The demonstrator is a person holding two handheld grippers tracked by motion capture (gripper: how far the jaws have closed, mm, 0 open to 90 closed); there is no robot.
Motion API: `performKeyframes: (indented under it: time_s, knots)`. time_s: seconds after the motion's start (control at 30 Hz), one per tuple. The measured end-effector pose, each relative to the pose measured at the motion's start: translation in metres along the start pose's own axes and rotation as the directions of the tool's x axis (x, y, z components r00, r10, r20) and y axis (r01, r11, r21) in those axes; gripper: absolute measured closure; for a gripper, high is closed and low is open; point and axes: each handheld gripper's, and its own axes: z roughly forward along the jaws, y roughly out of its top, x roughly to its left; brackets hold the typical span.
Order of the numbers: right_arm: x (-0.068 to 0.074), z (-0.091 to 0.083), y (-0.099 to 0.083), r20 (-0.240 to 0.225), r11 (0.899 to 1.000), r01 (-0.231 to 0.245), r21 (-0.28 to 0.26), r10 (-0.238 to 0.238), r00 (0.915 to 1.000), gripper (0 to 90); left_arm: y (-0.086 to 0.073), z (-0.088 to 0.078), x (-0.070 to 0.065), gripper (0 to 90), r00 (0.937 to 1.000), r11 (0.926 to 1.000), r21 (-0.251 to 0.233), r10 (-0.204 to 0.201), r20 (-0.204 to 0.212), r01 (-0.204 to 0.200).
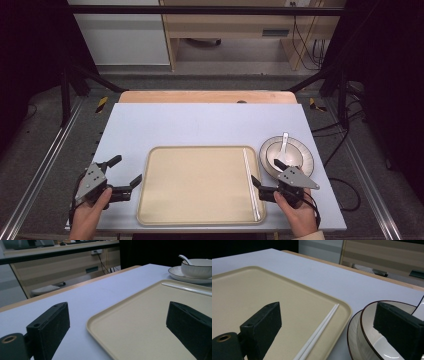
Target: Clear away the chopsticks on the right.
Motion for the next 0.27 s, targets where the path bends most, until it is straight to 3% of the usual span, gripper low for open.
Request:
performKeyframes:
  time_s: [0.13, 0.27]
  knots:
    - [0.001, -0.001, 0.000, 0.000, 1.000, -0.002, 0.002, 0.002, 1.0000, 7.6, -0.009, -0.011, 0.004, 4.1, 0.9993, 0.9997, -0.017, -0.016, -0.033, 0.016]
    - [0.016, 0.004, 0.009, 0.005, 0.999, 0.001, 0.047, -0.001, 1.0000, 7.5, -0.010, -0.015, 0.007, 4.1, 0.9980, 0.9994, -0.023, -0.029, -0.056, 0.027]
